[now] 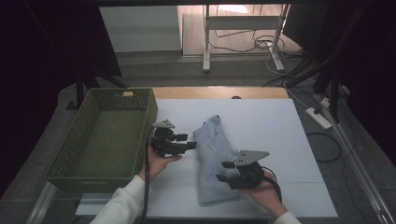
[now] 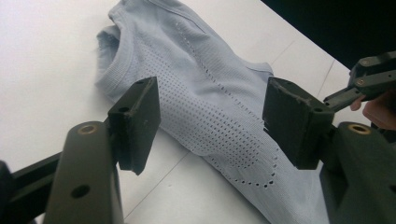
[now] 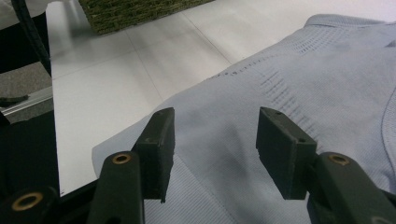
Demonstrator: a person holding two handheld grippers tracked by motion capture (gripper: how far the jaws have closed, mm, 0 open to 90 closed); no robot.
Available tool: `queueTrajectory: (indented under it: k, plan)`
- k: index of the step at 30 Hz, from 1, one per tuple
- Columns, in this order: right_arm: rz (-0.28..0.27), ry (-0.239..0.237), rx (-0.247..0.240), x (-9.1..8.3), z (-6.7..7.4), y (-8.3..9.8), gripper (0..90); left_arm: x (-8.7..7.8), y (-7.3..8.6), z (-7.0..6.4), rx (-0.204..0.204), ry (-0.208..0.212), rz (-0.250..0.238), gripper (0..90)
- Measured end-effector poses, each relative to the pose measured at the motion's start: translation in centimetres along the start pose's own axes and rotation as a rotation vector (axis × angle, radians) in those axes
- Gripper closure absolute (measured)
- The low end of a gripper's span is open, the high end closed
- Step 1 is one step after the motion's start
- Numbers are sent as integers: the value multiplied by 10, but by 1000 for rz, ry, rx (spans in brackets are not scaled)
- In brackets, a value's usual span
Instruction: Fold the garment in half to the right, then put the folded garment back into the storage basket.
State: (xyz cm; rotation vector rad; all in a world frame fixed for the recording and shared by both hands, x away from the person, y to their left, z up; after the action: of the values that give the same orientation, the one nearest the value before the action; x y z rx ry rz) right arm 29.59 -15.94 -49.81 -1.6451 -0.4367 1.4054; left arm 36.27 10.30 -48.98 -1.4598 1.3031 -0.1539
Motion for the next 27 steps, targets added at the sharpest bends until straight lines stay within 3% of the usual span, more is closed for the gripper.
queueTrajectory:
  k: [8, 18, 27]
  plan:
    - [3, -20, -22, -3, 5, -1, 472, 0, 0, 0, 3, -13, 5, 364]
    - [14, 12, -28, -12, 6, -1, 467, 0, -1, -1, 7, -14, 8, 364]
    - [38, -17, -42, -15, 15, 5, 462, -1, 0, 0, 7, -18, 7, 364]
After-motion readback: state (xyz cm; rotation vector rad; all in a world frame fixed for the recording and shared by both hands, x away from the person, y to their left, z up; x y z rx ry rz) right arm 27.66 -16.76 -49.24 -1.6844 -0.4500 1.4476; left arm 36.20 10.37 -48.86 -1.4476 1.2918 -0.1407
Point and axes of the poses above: each handheld gripper's, and its own axes: x roughly forward along the jaws, y roughly out of its underside, z roughly to its left, the point moved 3 cm from there along x, roughly forward along the jaws, and after that the axes turned 1 degree about -y, right-handed, at the moved point
